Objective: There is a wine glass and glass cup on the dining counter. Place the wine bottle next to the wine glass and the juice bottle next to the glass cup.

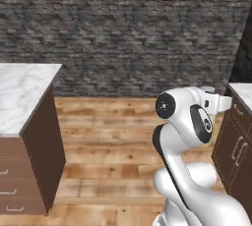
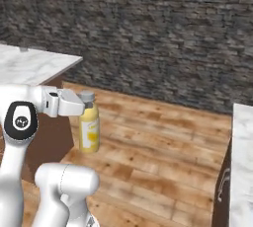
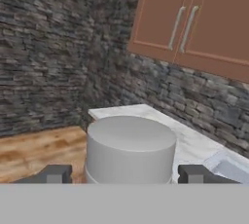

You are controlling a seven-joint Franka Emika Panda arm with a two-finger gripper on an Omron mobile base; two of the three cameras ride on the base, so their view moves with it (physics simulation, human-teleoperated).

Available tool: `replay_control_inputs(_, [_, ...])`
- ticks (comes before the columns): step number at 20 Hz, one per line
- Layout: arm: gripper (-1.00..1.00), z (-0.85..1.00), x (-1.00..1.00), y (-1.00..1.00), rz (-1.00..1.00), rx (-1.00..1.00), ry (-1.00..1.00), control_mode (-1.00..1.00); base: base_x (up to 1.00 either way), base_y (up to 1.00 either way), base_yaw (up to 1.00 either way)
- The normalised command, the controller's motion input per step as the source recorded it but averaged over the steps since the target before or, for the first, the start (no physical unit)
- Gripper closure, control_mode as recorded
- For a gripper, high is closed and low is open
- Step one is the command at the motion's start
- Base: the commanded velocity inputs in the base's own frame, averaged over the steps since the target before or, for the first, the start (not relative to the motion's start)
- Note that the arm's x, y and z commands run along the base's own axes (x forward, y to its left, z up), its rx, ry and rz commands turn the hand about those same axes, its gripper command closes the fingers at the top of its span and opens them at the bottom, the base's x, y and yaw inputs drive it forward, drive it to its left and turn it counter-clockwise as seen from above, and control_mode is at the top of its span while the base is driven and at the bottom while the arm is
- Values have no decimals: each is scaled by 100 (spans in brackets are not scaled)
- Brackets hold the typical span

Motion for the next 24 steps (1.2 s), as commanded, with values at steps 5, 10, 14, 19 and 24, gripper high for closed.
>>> replay_control_inputs(5, [100,0,0,0,0,0,0,100,100,0,19])
replay_control_inputs(10, [100,0,0,0,0,0,0,100,100,-8,24])
replay_control_inputs(14, [100,0,0,0,0,0,0,100,100,-20,30])
replay_control_inputs(19, [100,0,0,0,0,0,0,100,100,-28,38])
replay_control_inputs(24, [100,0,0,0,0,0,0,100,100,-24,52])
